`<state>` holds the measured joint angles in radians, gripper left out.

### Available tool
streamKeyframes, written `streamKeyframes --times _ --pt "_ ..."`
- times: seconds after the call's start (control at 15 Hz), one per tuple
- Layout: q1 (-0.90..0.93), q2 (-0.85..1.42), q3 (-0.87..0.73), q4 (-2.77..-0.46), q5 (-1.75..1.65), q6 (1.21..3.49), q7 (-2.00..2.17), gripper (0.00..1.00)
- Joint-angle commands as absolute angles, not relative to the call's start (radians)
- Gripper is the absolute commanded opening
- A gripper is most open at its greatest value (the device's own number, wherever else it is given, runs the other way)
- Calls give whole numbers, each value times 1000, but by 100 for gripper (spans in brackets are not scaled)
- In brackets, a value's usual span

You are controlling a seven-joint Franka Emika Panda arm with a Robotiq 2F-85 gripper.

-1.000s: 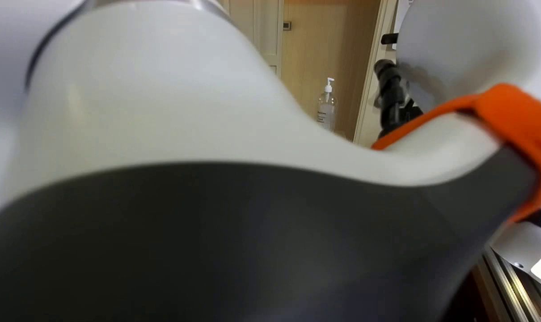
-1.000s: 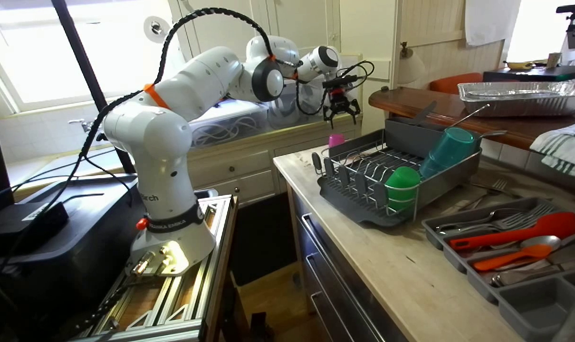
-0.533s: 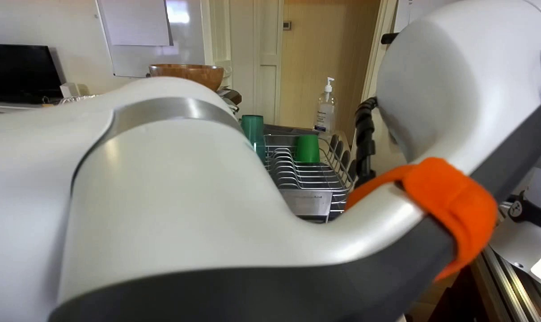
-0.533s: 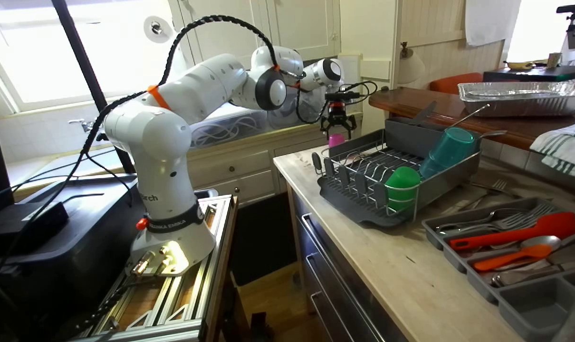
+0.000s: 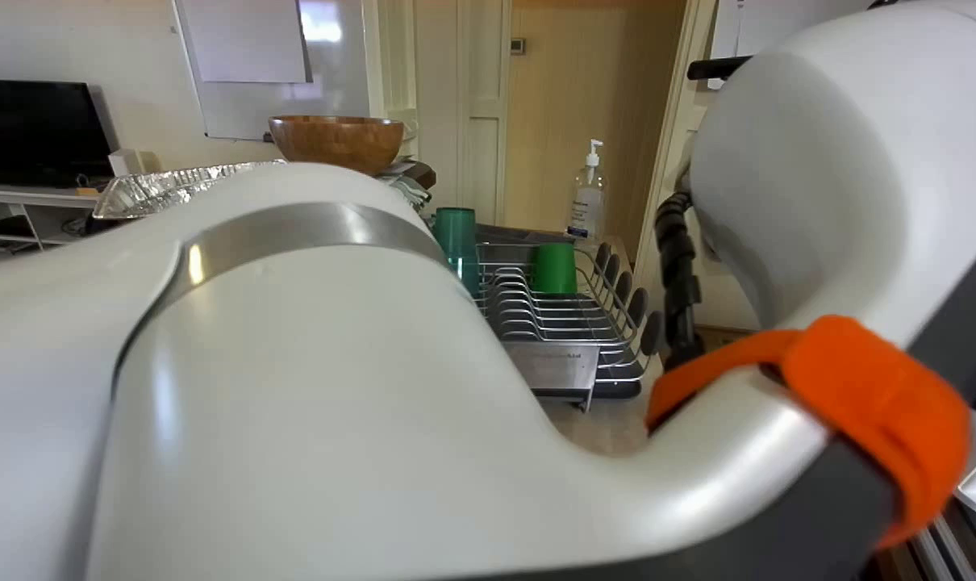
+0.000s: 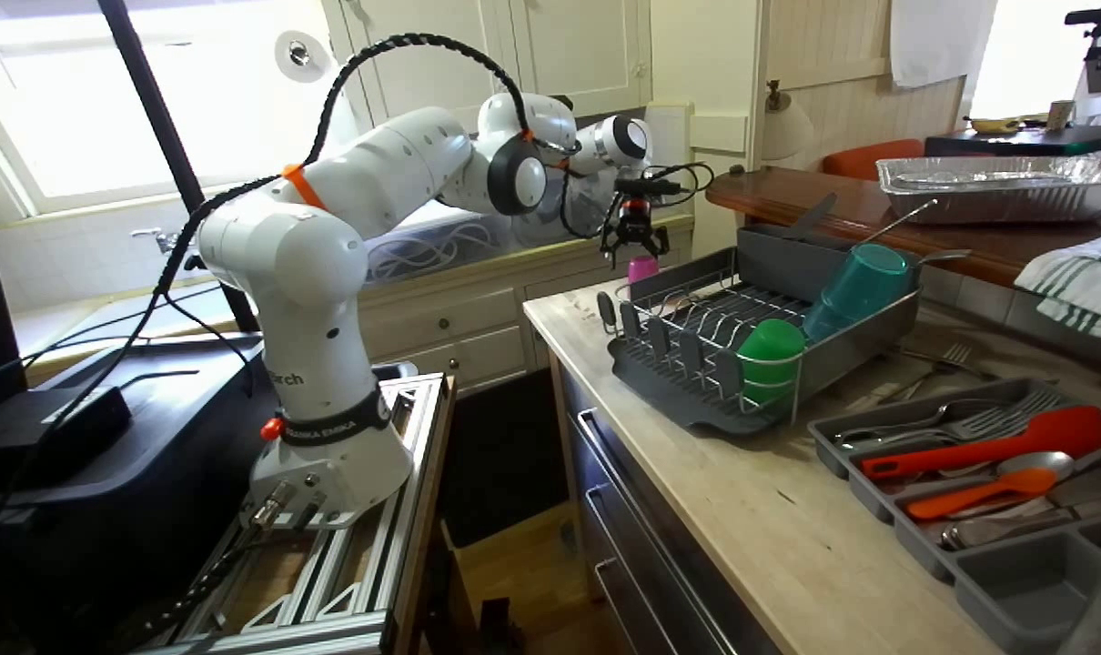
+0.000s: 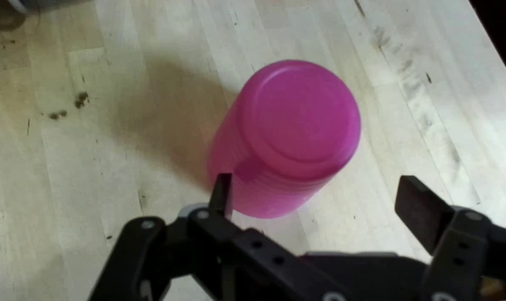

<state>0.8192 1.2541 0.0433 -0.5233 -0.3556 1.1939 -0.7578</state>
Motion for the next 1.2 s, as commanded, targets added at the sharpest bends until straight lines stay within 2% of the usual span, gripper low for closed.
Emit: streamKeyframes --times 0.0,1.13 --pt "847 1308 13 -451 -401 1170 -853 100" --pt "853 1364 -105 -427 -505 1180 -1087 100"
